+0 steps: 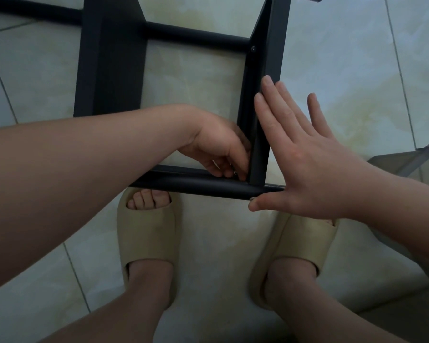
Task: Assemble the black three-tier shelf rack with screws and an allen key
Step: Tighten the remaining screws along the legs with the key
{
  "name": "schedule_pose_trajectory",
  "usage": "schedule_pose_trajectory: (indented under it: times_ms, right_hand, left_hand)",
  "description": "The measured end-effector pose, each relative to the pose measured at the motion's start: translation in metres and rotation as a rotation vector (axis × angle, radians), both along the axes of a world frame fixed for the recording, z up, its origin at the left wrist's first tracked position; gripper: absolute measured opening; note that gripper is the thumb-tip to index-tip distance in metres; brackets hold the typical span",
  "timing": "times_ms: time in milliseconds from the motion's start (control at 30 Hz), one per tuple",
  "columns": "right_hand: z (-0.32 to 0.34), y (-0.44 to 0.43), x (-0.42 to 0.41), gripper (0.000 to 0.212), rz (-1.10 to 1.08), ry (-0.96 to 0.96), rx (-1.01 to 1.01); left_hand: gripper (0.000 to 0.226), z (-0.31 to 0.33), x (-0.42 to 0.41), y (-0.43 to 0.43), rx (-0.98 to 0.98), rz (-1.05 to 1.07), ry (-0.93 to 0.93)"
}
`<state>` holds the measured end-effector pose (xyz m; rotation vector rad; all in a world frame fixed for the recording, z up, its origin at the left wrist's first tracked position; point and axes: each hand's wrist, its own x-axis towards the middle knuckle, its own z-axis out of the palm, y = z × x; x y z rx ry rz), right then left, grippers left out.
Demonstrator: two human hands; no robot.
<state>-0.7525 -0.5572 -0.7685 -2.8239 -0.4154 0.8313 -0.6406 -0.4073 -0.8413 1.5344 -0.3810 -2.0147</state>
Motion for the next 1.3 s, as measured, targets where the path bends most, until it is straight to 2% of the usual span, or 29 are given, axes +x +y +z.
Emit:
schedule_pose_trajectory:
  times_ms: [167,333,533,700,1033,1300]
  right_hand:
    - [-0.001,0.000,0.000,0.138,-0.001,-0.005,0.001]
    - [-0.001,0.000,-0.001,0.138,-0.003,-0.007,0.008]
    - [-0.001,0.000,-0.001,0.137,0.003,-0.010,0.004]
    - [0.000,0.000,0.000,0.137,0.001,-0.005,0.006]
    - [-0.001,0.000,0.000,0.137,-0.002,-0.008,0.014]
    - [-0.001,-0.001,0.000,0.137,-0.004,-0.004,0.014]
  left_hand:
    - [0.013,0.001,0.001,-0.002,-0.005,0.001,-0.005]
    - [0.016,0.002,0.004,0.000,-0.026,-0.004,0.020]
    - [0.009,0.002,0.007,0.000,0.026,-0.026,0.021]
    - [0.012,0.005,0.005,-0.007,0.004,-0.079,-0.035]
    - [0.014,0.006,0.006,-0.005,0.000,-0.071,0.006]
    - [0.012,0.004,0.007,-0.004,0.066,-0.099,-0.008]
